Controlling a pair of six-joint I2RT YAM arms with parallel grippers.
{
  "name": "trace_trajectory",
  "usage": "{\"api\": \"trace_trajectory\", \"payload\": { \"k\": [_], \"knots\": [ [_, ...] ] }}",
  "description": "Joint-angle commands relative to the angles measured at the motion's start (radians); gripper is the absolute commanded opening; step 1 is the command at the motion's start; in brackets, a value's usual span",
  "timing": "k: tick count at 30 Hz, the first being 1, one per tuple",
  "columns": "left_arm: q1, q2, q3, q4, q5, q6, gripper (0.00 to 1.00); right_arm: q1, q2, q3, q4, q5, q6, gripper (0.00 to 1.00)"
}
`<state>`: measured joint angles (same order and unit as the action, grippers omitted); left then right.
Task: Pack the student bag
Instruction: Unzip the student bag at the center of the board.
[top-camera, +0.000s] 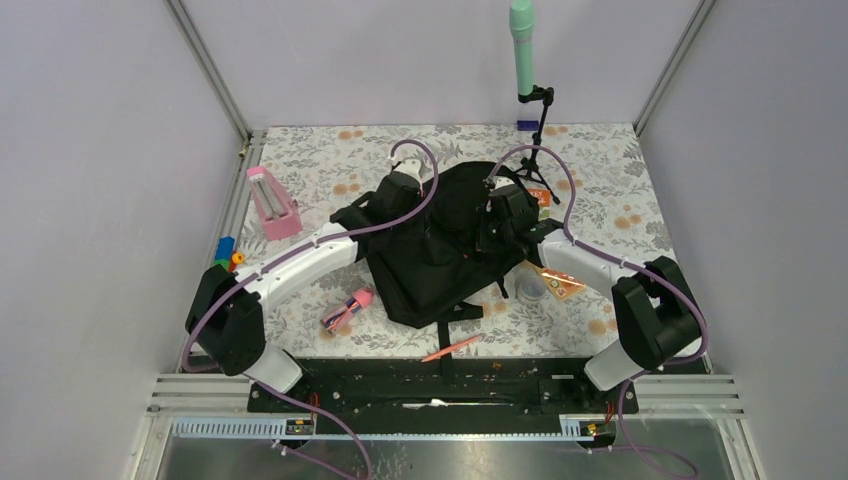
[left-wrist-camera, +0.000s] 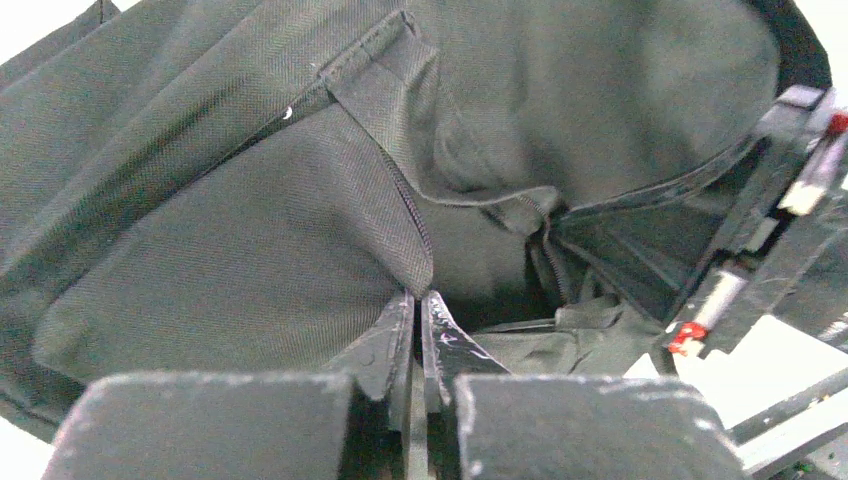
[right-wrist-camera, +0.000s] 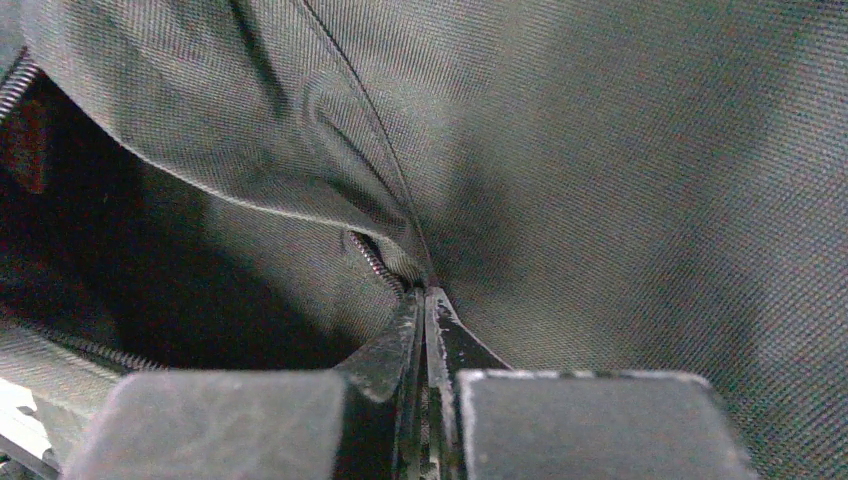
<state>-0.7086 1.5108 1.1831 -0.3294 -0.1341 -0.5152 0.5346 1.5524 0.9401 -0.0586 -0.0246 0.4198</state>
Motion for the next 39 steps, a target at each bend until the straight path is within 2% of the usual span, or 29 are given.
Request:
{"api": "trace_trajectory", "payload": {
  "k": [1,3,5,6,10,17,21,26,29,34,39],
  "knots": [
    [0.006,0.005,0.022,-0.010,0.052,0.041,0.00,-0.006,-0.033,0.009,-0.022,0.006,-0.020,0.07],
    [0.006,0.005,0.022,-0.015,0.068,0.044,0.00,-0.005,-0.064,0.026,-0.049,-0.033,-0.030,0.19],
    [0.006,0.008,0.031,-0.027,0.082,0.050,0.00,-0.005,-0.098,0.038,-0.069,-0.066,-0.038,0.37],
    [0.007,0.011,0.041,-0.042,0.087,0.055,0.00,-0.006,-0.117,0.044,-0.078,-0.087,-0.042,0.43],
    [0.007,0.040,0.098,-0.110,0.103,0.078,0.00,-0.005,-0.189,0.052,-0.120,-0.141,-0.048,0.60],
    [0.013,0.081,0.192,-0.235,0.114,0.154,0.00,-0.005,-0.376,-0.038,-0.189,-0.163,-0.044,0.67],
    [0.017,0.116,0.237,-0.292,0.125,0.233,0.00,-0.005,-0.481,-0.095,-0.303,0.007,-0.030,0.73],
    [0.023,0.093,0.208,-0.276,0.168,0.245,0.00,-0.007,-0.599,-0.150,-0.494,0.205,0.000,0.88],
    [0.022,0.068,0.181,-0.253,0.184,0.253,0.00,-0.008,-0.661,-0.208,-0.528,0.307,0.023,0.97],
    [0.022,0.051,0.157,-0.278,0.177,0.271,0.00,-0.016,-0.647,-0.316,-0.488,0.336,0.072,1.00],
    [0.018,0.058,0.163,-0.284,0.180,0.277,0.00,-0.016,-0.570,-0.321,-0.460,0.312,0.068,1.00]
  ]
}}
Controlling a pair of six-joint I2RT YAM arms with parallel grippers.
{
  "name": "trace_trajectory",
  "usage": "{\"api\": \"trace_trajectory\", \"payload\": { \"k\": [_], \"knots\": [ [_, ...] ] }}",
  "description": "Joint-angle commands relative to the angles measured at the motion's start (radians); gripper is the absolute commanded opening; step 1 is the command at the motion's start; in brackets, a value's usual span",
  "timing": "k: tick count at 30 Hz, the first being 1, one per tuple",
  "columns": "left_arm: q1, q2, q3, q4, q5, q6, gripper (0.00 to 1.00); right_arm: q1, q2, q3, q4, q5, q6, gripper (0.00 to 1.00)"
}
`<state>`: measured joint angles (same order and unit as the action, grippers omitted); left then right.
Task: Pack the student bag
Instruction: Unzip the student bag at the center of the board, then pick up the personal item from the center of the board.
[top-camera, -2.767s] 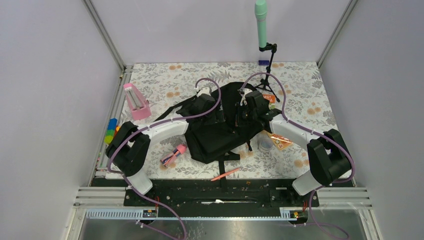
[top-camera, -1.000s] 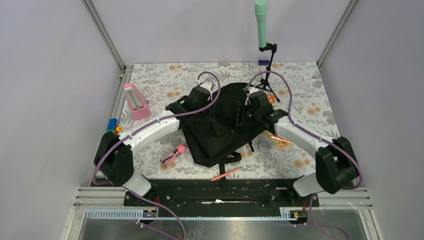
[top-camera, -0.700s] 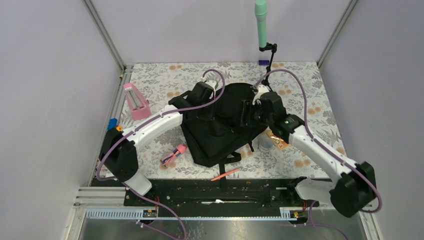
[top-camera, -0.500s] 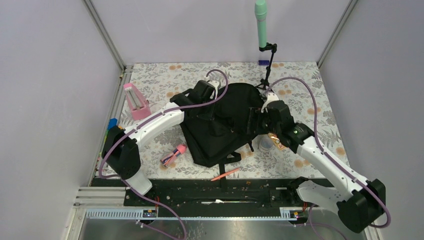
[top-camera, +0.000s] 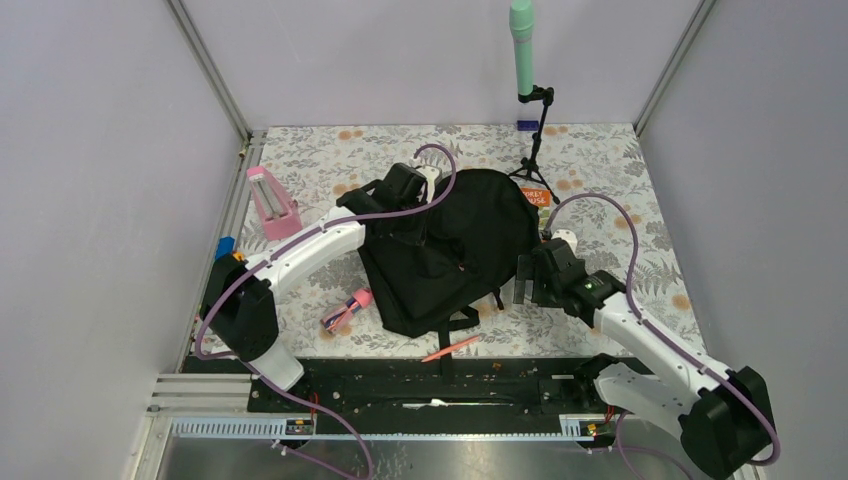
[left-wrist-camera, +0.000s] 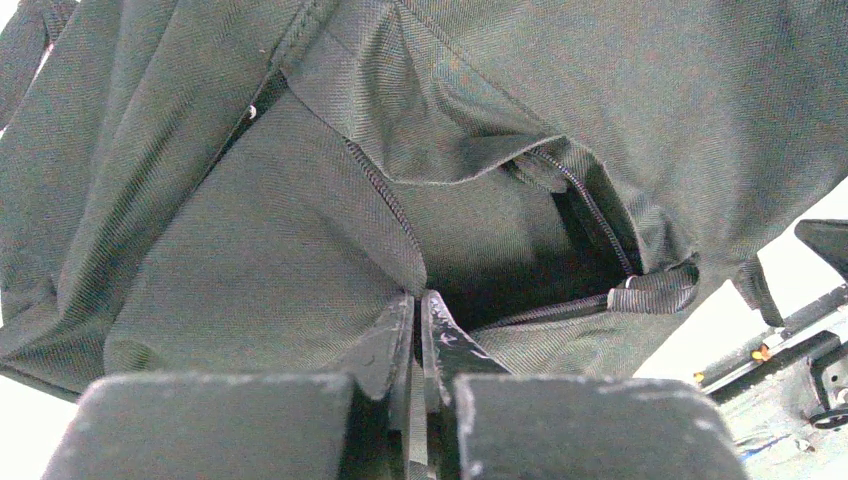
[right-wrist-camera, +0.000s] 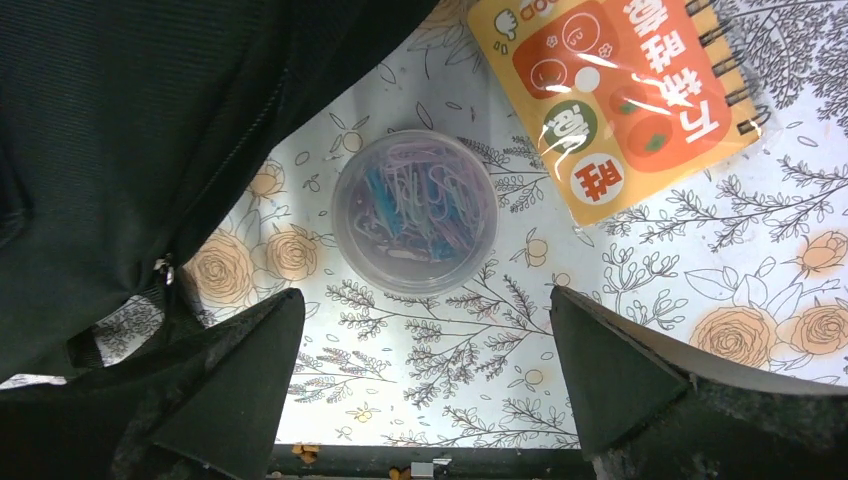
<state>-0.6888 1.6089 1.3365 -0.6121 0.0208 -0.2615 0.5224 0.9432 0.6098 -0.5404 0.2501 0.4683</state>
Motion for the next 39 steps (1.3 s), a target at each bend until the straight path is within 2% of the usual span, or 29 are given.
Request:
{"api": "trace_trajectory", "payload": {
  "k": [1,7,10,16,26,30,33,39],
  "knots": [
    [-0.002,-0.035,0.012,-0.005,0.020,0.025,0.00,-0.004,0.049,0.013,0.028,0.039,0.022,1.00],
    [-0.001,-0.031,0.004,-0.006,0.033,0.017,0.00,-0.003,0.078,0.008,0.129,0.028,0.038,0.99],
    [-0.003,-0.037,0.018,-0.021,0.059,0.009,0.00,-0.003,0.145,0.013,0.138,0.091,0.061,0.97],
    [-0.008,-0.048,0.008,-0.012,0.059,0.005,0.00,-0.003,0.257,0.043,0.165,0.100,0.065,0.94],
    [-0.012,-0.039,0.012,-0.020,0.039,0.015,0.00,-0.003,0.395,0.111,0.164,0.104,0.042,0.65],
    [-0.012,-0.037,0.011,-0.021,0.027,0.016,0.00,-0.003,0.358,0.104,0.153,0.088,0.050,0.52],
    [-0.012,-0.032,0.011,-0.020,0.024,0.016,0.00,-0.002,0.296,0.090,0.132,0.096,0.051,0.46],
    [-0.012,-0.028,0.014,-0.024,-0.009,0.023,0.00,0.001,-0.014,0.012,0.119,0.155,0.062,0.43]
  ]
}}
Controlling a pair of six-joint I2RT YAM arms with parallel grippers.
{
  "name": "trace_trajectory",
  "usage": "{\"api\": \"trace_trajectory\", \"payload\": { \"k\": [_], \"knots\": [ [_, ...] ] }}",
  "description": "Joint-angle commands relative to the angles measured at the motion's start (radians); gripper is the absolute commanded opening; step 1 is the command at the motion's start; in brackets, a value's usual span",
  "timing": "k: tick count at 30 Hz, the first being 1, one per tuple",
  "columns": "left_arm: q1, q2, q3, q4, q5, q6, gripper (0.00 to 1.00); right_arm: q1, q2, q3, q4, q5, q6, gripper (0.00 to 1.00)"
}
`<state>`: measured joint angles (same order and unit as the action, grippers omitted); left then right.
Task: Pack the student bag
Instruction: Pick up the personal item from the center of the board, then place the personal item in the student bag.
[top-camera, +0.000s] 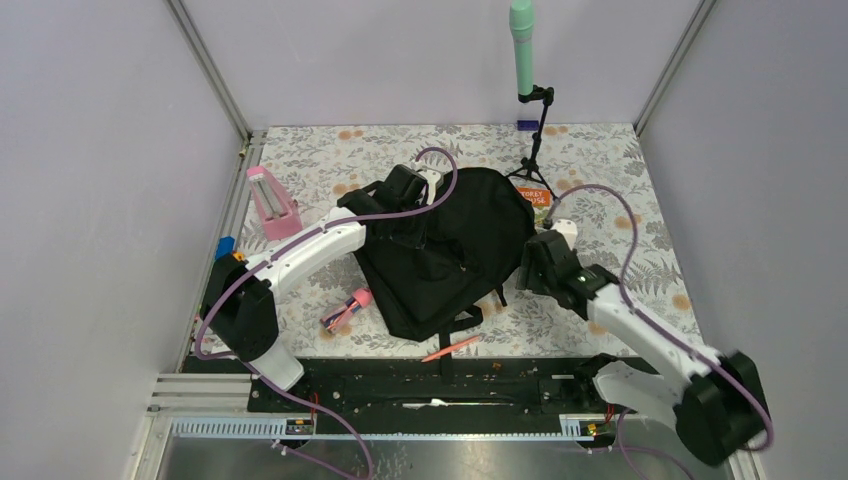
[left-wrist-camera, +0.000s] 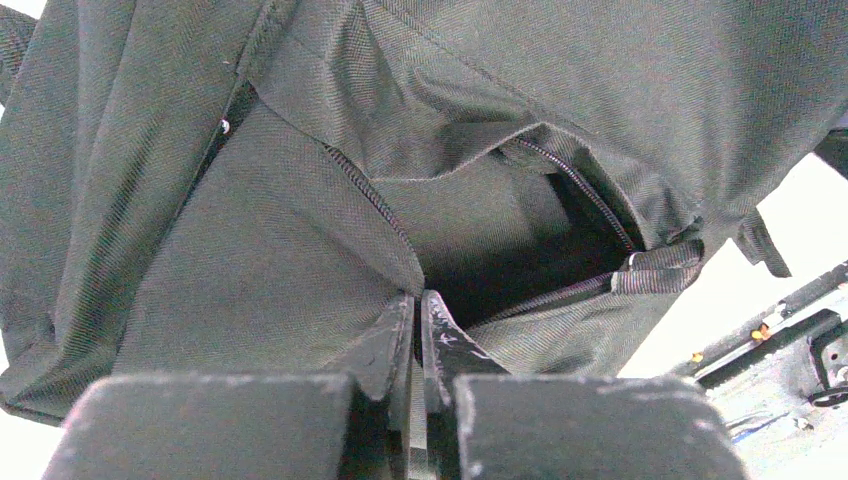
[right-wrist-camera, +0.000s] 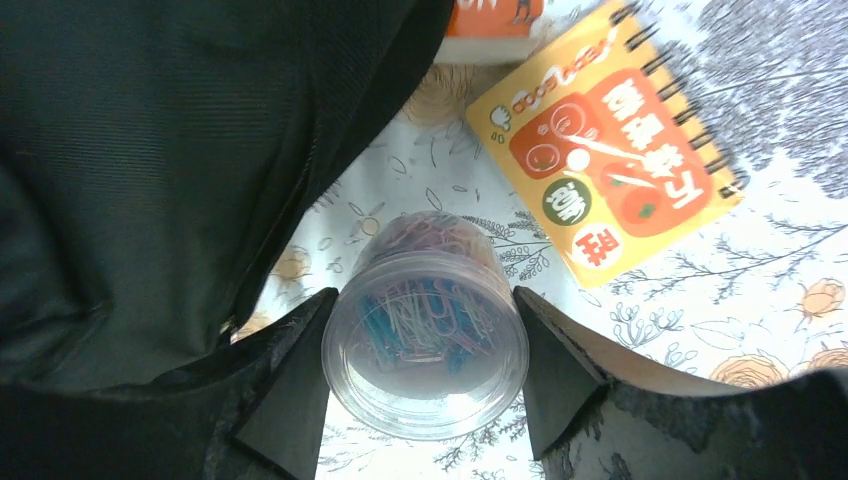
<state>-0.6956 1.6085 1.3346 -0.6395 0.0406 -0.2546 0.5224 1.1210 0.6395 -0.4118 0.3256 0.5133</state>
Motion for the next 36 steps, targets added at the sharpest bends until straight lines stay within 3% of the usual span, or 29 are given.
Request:
{"api": "trace_trajectory", "payload": {
  "k": [1,4,7,20,28,36],
  "knots": [
    [-0.005,-0.027,0.019,0.002,-0.033,0.018,0.00,0.001,-0.237,-0.011,-0.018,0.084,0.012,0.42],
    [-0.004,-0.030,0.020,0.001,-0.034,0.018,0.00,0.001,-0.332,0.022,-0.004,0.047,-0.019,0.43],
    [-0.004,-0.033,0.021,0.001,-0.028,0.016,0.00,0.001,-0.337,0.078,0.059,-0.089,-0.060,0.44],
    [-0.001,-0.033,0.025,0.002,-0.037,0.019,0.00,0.001,0.174,0.305,0.522,-0.489,-0.010,0.41],
    [0.004,-0.039,0.024,0.012,0.006,0.003,0.00,0.035,0.367,0.411,0.446,-0.682,-0.025,0.39],
    [0.025,-0.041,0.021,0.027,0.039,-0.015,0.00,0.049,0.436,0.373,0.351,-0.778,-0.039,0.38]
  ]
}}
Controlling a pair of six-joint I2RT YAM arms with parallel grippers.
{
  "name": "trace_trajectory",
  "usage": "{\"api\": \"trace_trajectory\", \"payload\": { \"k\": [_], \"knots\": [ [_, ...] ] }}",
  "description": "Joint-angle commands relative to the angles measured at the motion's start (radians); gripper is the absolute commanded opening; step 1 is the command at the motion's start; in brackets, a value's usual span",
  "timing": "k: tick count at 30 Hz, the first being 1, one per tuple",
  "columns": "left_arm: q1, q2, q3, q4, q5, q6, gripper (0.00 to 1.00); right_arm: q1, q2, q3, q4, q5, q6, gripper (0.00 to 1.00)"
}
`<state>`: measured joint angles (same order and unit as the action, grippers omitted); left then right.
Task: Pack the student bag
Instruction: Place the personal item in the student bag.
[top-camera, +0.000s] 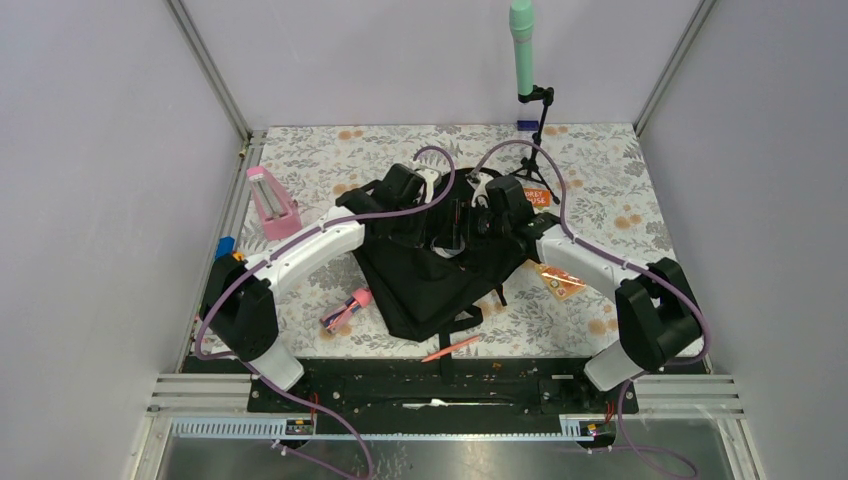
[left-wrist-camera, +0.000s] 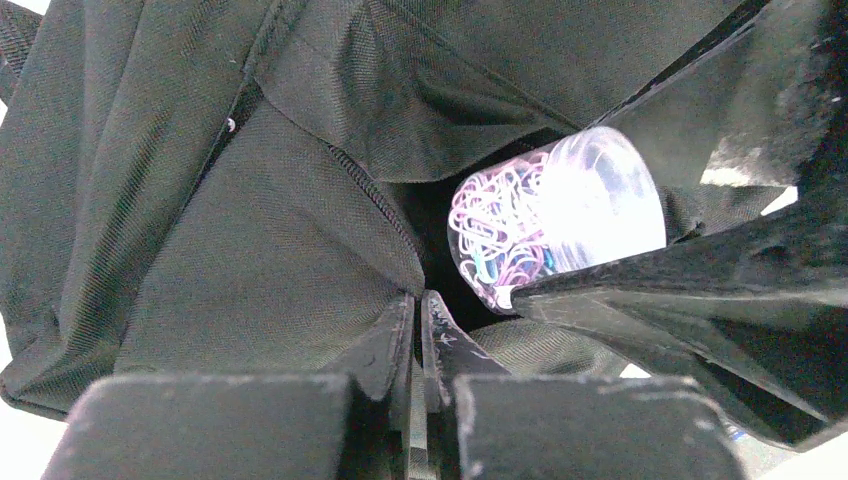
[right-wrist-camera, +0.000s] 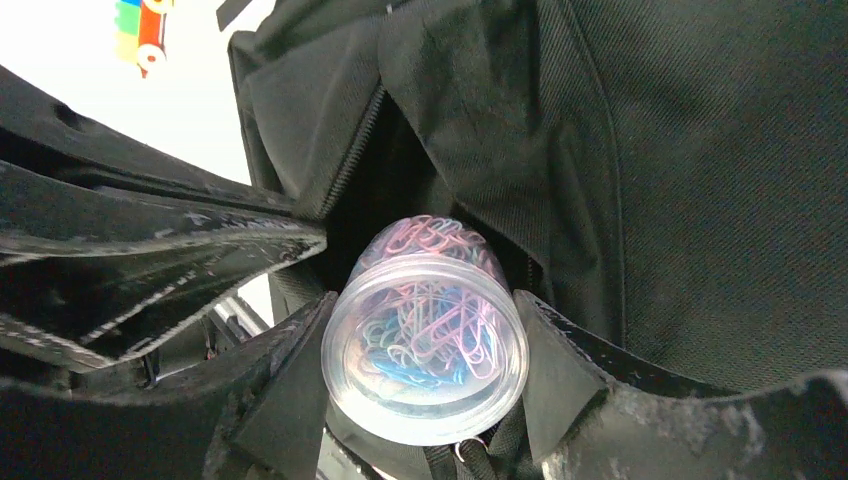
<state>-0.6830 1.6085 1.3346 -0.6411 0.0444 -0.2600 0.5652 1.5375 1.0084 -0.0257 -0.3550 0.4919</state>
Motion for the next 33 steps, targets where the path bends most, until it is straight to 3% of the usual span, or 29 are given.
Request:
{"api": "trace_trajectory", "payload": {
  "k": [1,10,12,16,21,28,33],
  "knots": [
    [0.013,-0.042,0.021,0.033,0.040,-0.010,0.00,0.007,0.025,0.007,-0.049,-0.112,-0.025,0.38],
    [0.032,-0.054,0.011,0.059,0.090,-0.022,0.00,0.019,0.142,0.109,-0.098,-0.274,-0.037,0.41],
    [0.035,-0.053,0.010,0.063,0.099,-0.024,0.00,0.019,0.155,0.113,-0.102,-0.258,-0.037,0.48],
    [0.036,-0.050,0.008,0.063,0.101,-0.024,0.00,0.019,0.127,0.098,-0.125,-0.168,-0.064,0.74],
    [0.037,-0.050,0.008,0.059,0.100,-0.022,0.00,0.019,0.035,0.095,-0.198,-0.025,-0.122,0.84],
    [0.037,-0.045,0.010,0.054,0.100,-0.021,0.00,0.019,-0.057,0.072,-0.219,0.086,-0.140,0.91],
    [0.037,-0.038,0.013,0.049,0.105,-0.021,0.00,0.034,-0.058,0.062,-0.206,0.081,-0.181,0.78]
  ]
}}
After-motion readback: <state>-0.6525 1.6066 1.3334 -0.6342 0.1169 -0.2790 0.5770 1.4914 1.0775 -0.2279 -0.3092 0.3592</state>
